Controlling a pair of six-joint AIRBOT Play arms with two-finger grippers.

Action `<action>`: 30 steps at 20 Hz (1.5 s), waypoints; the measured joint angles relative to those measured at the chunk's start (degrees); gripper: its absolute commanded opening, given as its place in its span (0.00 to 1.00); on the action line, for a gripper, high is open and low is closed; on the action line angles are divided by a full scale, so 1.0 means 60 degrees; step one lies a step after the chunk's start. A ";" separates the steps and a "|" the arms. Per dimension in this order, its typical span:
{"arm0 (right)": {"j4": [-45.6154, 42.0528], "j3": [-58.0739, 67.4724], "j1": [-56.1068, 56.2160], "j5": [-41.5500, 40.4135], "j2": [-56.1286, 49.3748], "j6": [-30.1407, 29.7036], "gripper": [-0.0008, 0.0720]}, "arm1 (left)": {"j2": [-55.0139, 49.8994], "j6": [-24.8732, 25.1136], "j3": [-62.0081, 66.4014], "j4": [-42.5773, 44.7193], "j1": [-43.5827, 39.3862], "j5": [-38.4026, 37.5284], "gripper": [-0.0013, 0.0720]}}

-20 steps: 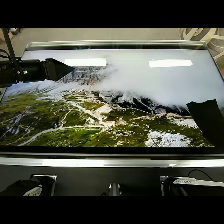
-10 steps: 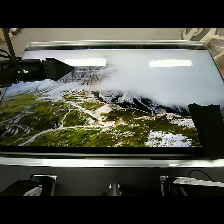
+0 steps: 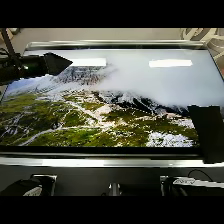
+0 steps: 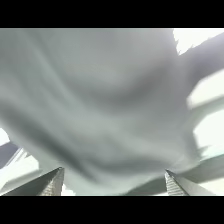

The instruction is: Fold the shirts.

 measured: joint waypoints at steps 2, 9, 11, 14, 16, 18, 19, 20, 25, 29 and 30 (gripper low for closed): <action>0.0073 0.1330 0.0820 -0.0517 0.0157 -0.0226 0.96 | -0.0401 -0.1002 0.0543 0.1978 -0.0321 -0.0076 0.04; 0.0357 0.2885 0.5173 -0.0164 0.0568 0.0193 0.92 | -0.2350 -0.3045 0.1366 0.8473 -0.0954 -0.3778 0.83; 0.0229 0.2714 0.6291 0.0579 0.0597 0.0372 0.88 | -0.2208 -0.3220 0.0546 0.8735 -0.1005 -0.4244 0.83; 0.0117 0.2251 0.7632 0.1519 0.0627 0.0514 0.88 | -0.1657 -0.3479 -0.0670 0.8506 -0.1031 -0.3807 0.83; 0.0080 0.2080 0.8251 0.1792 0.0630 0.0550 0.88 | -0.1468 -0.3574 -0.1024 0.8291 -0.1060 -0.3497 0.83; 0.0029 0.1982 0.8710 0.1963 0.0630 0.0586 0.88 | -0.1377 -0.3621 -0.1217 0.8200 -0.1060 -0.3300 0.83; 0.0022 0.1956 0.8870 0.1978 0.0630 0.0590 0.88 | -0.1344 -0.3639 -0.1268 0.8167 -0.1056 -0.3246 0.83; 0.0029 0.1938 0.8994 0.2047 0.0630 0.0594 0.88 | -0.1322 -0.3650 -0.1315 0.8145 -0.1053 -0.3184 0.83; -0.0011 0.1898 0.9224 0.2149 0.0630 0.0612 0.88 | -0.1286 -0.3683 -0.1410 0.8065 -0.1053 -0.3078 0.83; -0.0004 0.1898 0.9271 0.2197 0.0630 0.0612 0.88 | -0.1275 -0.3687 -0.1428 0.8058 -0.1053 -0.3045 0.83; -0.0004 0.1898 0.9282 0.2200 0.0630 0.0612 0.88 | -0.1275 -0.3687 -0.1428 0.8058 -0.1053 -0.3042 0.83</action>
